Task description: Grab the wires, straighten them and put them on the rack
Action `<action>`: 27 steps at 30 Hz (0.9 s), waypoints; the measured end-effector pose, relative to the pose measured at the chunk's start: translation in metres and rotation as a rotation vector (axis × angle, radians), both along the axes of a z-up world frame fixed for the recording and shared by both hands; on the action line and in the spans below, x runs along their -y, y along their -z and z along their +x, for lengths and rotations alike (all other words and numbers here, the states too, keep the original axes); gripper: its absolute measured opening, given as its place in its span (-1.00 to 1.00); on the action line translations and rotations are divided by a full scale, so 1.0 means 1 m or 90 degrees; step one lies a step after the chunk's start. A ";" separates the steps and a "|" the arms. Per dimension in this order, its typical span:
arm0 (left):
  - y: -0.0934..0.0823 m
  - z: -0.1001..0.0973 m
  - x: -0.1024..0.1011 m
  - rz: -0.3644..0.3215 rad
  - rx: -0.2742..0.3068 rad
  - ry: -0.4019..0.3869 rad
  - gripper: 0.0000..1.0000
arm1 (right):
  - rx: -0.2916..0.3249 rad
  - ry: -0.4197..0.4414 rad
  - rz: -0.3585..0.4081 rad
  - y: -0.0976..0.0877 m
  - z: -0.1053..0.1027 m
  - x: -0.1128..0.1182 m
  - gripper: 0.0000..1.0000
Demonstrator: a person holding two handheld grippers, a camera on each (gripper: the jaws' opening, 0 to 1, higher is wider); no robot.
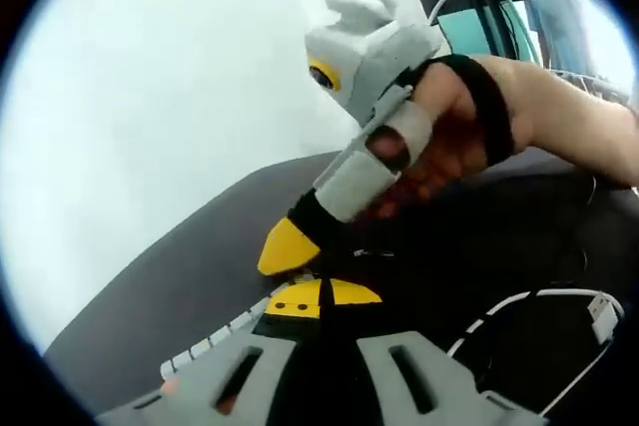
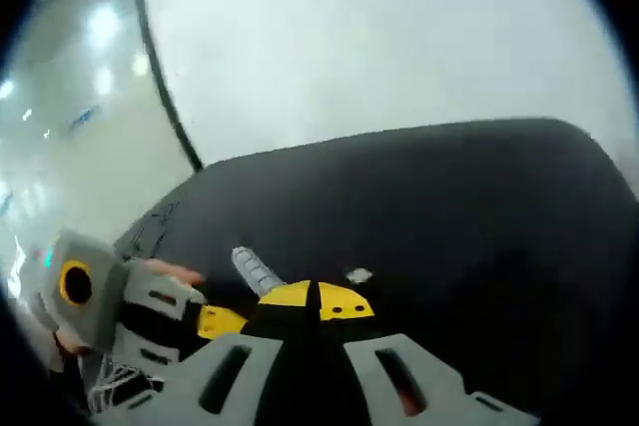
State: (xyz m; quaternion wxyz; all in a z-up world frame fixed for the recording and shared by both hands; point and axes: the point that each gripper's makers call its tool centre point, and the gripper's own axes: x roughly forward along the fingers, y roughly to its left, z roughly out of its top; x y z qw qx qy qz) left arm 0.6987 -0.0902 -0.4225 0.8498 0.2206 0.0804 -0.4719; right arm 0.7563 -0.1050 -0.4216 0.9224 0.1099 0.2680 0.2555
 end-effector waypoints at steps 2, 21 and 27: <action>0.000 -0.001 0.000 0.000 -0.003 0.000 -0.99 | -0.029 -0.045 0.055 0.001 -0.009 -0.013 -1.00; -0.002 0.000 0.004 -0.011 -0.006 -0.004 -0.99 | 0.186 -0.125 -0.118 -0.034 -0.005 -0.030 -1.00; -0.002 -0.003 0.003 -0.012 -0.001 0.001 -0.99 | 0.167 -0.176 -0.162 -0.011 -0.003 -0.037 -1.00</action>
